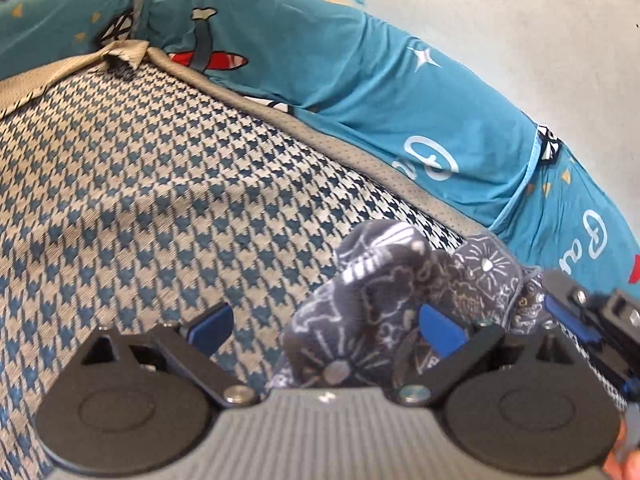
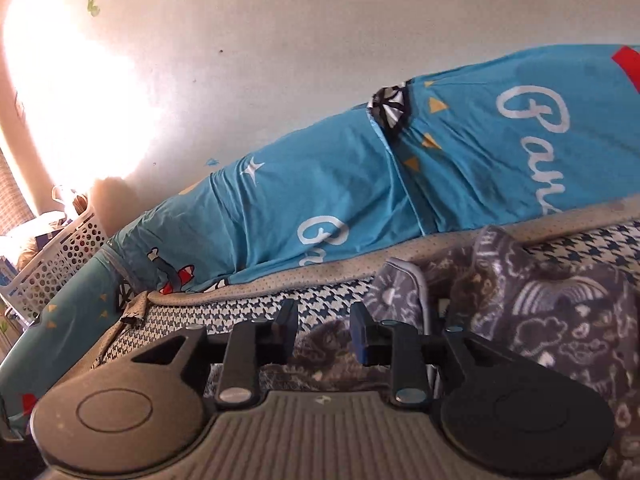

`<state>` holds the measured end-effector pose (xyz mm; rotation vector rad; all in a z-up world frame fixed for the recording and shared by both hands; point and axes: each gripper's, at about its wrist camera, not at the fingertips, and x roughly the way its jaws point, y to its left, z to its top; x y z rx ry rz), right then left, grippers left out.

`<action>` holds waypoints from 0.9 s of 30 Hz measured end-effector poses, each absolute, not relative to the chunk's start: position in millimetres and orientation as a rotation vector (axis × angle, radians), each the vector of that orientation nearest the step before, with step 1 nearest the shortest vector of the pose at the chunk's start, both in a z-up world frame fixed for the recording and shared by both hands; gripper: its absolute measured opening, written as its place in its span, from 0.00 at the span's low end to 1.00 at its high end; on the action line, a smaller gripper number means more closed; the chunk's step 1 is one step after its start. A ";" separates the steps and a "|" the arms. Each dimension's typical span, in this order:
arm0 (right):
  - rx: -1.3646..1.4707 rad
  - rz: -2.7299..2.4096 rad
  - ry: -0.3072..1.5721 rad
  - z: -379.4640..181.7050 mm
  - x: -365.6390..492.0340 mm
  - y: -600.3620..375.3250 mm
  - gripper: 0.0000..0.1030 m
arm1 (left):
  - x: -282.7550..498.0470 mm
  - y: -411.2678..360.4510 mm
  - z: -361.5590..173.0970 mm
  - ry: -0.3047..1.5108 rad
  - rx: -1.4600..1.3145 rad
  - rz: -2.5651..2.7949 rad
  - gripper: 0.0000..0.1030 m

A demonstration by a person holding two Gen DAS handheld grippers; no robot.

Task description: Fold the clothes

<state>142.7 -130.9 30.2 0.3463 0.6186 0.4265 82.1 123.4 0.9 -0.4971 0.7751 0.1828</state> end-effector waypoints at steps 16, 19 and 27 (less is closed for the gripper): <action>0.154 0.275 0.736 19.8 75.3 -196.7 0.40 | 103.7 36.8 -9.7 0.754 -0.393 -0.041 1.00; 0.115 0.271 0.752 16.3 71.9 -210.8 0.40 | 113.0 35.2 -15.1 0.749 -0.358 -0.024 1.00; 0.111 0.198 0.847 1.1 72.4 -249.3 0.39 | 136.3 54.3 -43.8 0.760 -0.380 0.016 1.00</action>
